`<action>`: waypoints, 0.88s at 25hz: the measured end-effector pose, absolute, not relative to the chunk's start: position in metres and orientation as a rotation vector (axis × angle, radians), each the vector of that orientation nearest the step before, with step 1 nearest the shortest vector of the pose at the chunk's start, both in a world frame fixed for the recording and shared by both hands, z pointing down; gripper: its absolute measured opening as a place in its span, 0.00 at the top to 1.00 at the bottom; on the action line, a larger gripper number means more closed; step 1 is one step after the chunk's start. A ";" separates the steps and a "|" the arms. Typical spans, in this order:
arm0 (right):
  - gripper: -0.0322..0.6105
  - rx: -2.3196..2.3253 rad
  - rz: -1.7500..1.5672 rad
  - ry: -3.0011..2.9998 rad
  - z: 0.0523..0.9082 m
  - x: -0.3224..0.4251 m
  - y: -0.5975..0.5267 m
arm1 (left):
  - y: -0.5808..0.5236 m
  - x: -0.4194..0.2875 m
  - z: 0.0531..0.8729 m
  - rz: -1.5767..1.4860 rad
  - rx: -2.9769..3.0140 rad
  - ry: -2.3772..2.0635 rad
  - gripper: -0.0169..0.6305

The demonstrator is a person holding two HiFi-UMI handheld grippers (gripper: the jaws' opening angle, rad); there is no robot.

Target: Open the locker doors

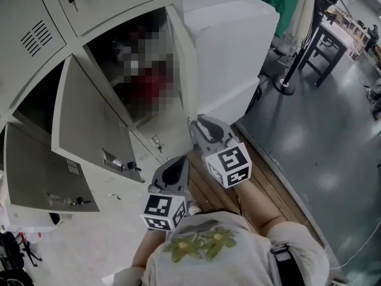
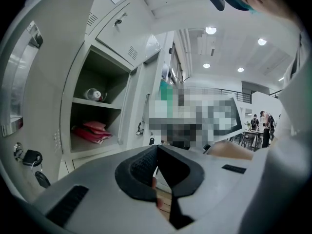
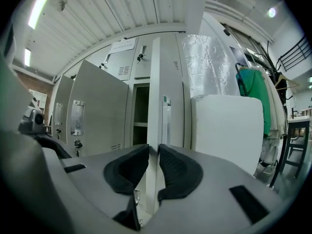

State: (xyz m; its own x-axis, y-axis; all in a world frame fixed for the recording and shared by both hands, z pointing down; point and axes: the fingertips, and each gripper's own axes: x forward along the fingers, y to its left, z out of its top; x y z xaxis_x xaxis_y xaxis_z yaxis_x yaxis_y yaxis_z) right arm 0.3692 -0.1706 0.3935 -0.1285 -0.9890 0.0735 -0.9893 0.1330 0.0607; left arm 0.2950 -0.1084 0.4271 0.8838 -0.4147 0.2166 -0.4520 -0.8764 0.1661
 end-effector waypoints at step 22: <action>0.88 2.113 0.063 -2.159 0.403 0.393 -0.147 | -0.099 0.290 0.429 0.263 2.840 -0.664 0.93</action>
State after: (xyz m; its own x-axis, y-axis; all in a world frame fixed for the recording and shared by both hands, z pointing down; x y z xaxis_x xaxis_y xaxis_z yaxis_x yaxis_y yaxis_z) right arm 0.3925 -0.1468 0.4034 -0.0182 -0.9933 0.1142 -0.9982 0.0245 0.0539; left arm 0.2896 -0.0992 0.4286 0.8823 -0.4158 0.2206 -0.4539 -0.8756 0.1651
